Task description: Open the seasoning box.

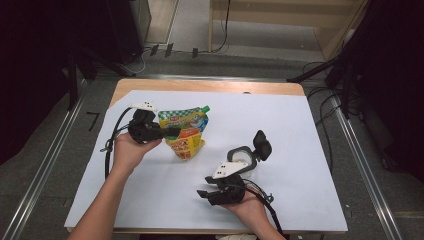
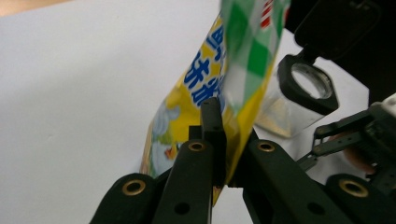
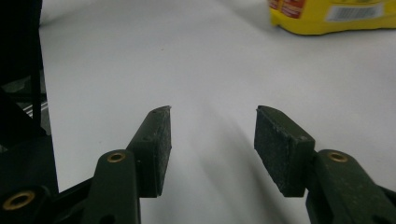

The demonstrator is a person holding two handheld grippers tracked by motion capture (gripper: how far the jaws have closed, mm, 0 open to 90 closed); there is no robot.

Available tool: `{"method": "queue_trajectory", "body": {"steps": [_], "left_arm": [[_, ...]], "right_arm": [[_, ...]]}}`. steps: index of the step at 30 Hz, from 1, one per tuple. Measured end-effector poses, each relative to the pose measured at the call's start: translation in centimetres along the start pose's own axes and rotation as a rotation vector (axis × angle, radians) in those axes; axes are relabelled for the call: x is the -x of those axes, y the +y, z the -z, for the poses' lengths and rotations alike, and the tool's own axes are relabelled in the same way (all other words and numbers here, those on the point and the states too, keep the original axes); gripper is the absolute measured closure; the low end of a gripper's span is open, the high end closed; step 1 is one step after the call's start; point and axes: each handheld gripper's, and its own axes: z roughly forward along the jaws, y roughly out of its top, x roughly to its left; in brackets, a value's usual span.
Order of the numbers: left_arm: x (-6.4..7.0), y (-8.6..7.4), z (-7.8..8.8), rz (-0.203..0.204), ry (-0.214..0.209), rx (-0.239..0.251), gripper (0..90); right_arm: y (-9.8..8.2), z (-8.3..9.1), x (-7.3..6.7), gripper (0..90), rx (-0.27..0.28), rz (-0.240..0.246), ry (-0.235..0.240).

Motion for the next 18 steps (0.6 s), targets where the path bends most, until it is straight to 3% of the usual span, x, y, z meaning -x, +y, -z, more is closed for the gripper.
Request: {"method": "queue_trajectory", "body": {"steps": [11,18], "left_arm": [[2.0,1.1,1.3,0.020,-0.031,-0.004,90.0],[3.4,1.8,1.6,0.005,-0.054,0.003,90.0]], "right_arm": [[0.0,0.0,0.1,47.9,0.015,-0.013,-0.002],[0.3,-0.2,0.1,48.0,0.022,-0.016,-0.013]]}}
